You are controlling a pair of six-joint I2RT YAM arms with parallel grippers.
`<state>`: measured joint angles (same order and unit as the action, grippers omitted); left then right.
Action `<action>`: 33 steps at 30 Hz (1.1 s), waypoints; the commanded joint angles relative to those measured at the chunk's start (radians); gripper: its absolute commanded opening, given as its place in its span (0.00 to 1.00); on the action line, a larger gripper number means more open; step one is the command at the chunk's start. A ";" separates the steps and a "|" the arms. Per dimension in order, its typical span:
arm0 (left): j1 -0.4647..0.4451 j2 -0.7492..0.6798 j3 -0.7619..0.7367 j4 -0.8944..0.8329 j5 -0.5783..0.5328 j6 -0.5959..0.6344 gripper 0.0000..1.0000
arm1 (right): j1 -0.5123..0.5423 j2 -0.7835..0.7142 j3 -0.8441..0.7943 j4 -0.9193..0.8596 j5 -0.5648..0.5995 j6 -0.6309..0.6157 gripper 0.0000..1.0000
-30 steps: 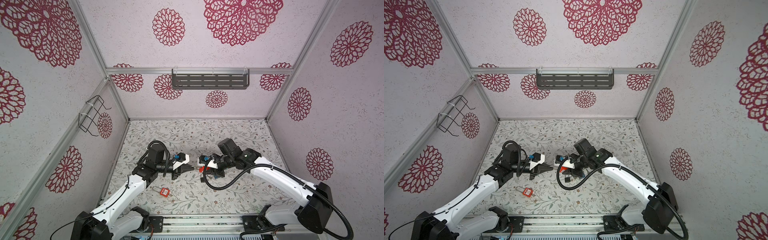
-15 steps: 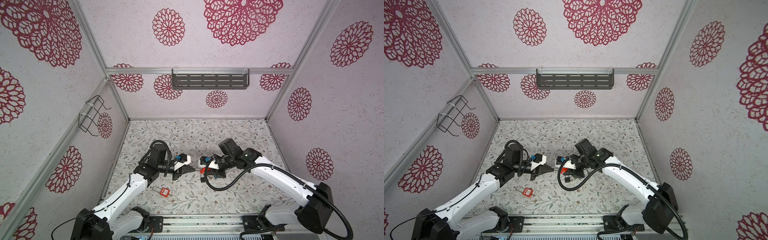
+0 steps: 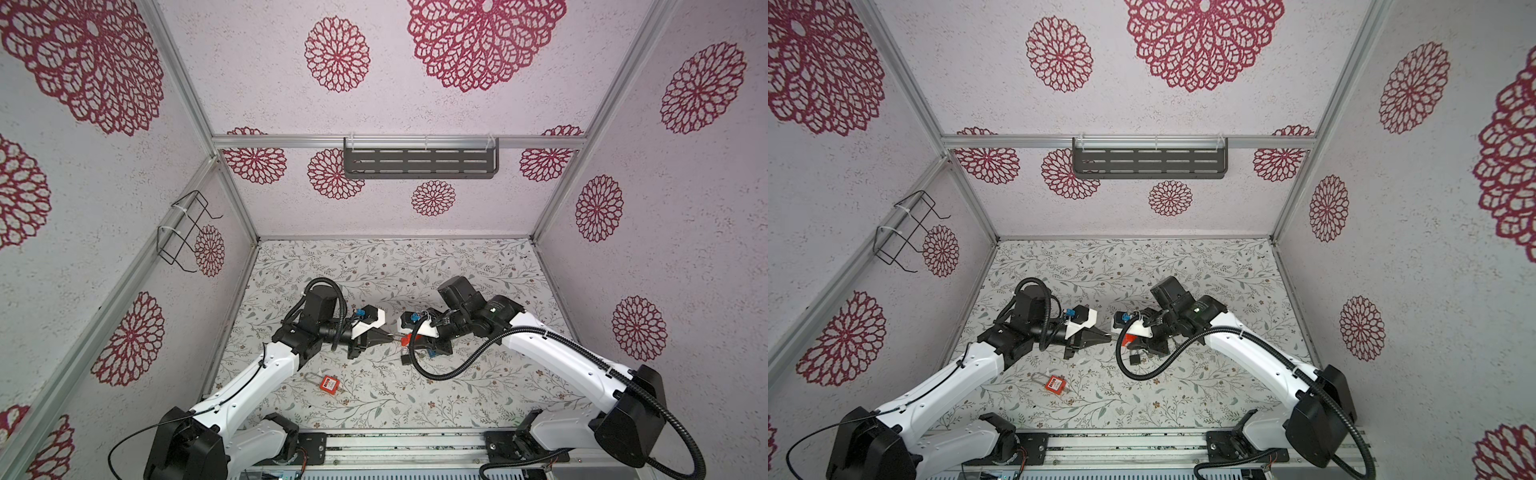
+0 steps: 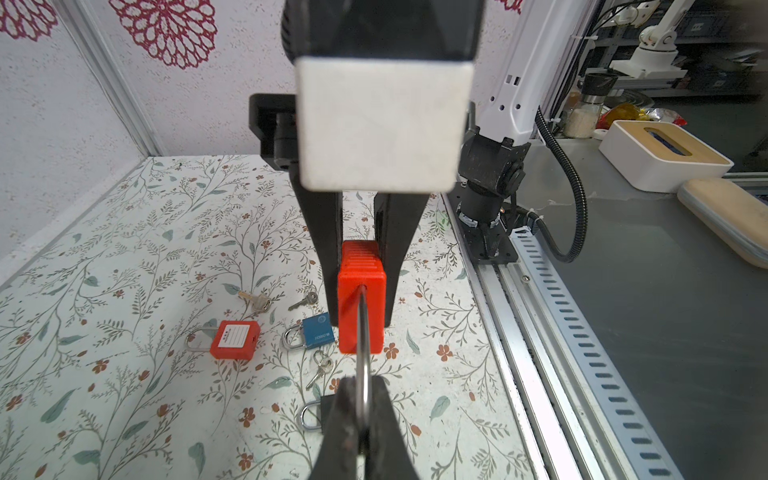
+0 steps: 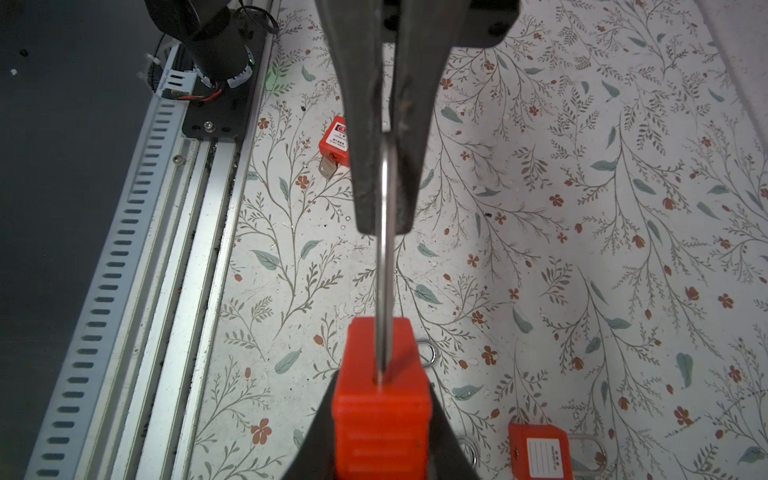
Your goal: Lock with the key
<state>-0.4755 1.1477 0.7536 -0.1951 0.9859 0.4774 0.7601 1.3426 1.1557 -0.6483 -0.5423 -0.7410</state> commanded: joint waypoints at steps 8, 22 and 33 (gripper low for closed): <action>-0.054 0.031 0.005 0.079 -0.006 -0.010 0.00 | 0.005 0.014 0.095 0.056 -0.057 -0.017 0.13; -0.079 0.080 -0.038 0.194 -0.027 -0.047 0.00 | 0.005 0.107 0.185 0.003 -0.087 -0.043 0.14; 0.001 0.017 -0.120 0.352 -0.005 -0.151 0.00 | 0.005 0.049 0.185 -0.112 0.049 -0.059 0.72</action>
<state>-0.4976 1.1934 0.6559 0.0406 0.9432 0.3813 0.7639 1.4479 1.3243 -0.7345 -0.5018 -0.7864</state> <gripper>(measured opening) 0.060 0.700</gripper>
